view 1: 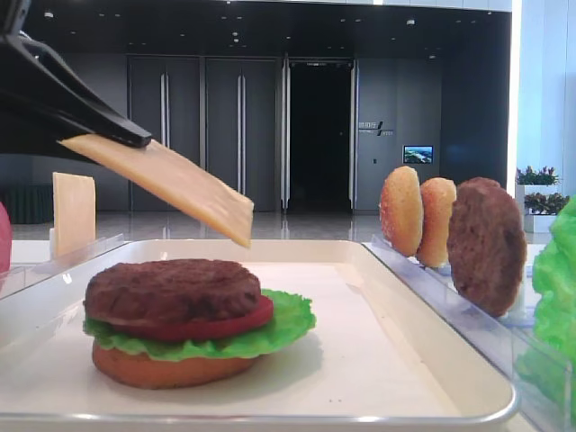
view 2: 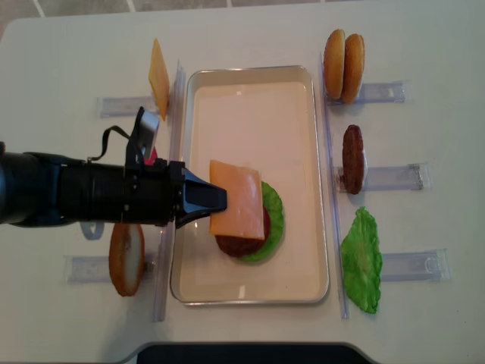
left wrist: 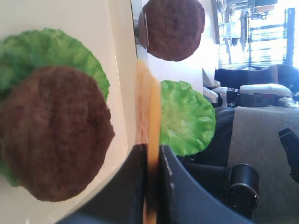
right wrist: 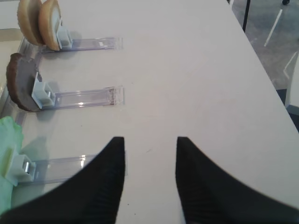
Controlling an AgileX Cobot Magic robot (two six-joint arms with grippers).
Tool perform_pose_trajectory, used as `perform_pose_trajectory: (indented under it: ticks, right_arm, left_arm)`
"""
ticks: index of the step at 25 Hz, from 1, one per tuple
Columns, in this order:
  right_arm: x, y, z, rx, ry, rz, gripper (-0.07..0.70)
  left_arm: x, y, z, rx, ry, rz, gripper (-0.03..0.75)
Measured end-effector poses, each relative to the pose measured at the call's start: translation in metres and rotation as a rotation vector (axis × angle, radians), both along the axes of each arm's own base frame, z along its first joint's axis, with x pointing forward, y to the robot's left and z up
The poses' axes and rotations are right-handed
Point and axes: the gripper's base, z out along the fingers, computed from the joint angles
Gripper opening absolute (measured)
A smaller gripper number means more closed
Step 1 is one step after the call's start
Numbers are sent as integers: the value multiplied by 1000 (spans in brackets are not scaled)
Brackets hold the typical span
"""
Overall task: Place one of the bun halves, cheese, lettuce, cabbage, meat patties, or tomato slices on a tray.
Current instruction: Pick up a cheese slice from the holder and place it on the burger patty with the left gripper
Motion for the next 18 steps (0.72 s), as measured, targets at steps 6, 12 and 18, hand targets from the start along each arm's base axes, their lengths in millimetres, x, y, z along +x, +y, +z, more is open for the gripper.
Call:
perform_pose_trajectory:
  ticks: [6, 12, 18]
  right_arm:
    - [0, 0, 0, 0, 0, 0, 286]
    - [0, 0, 0, 0, 0, 0, 286]
    - [0, 0, 0, 0, 0, 0, 286]
  left_arm:
    - [2, 1, -2, 15, -8, 19, 34]
    - [5, 0, -16, 14, 19, 18, 34]
    - [5, -1, -18, 6, 15, 6, 34]
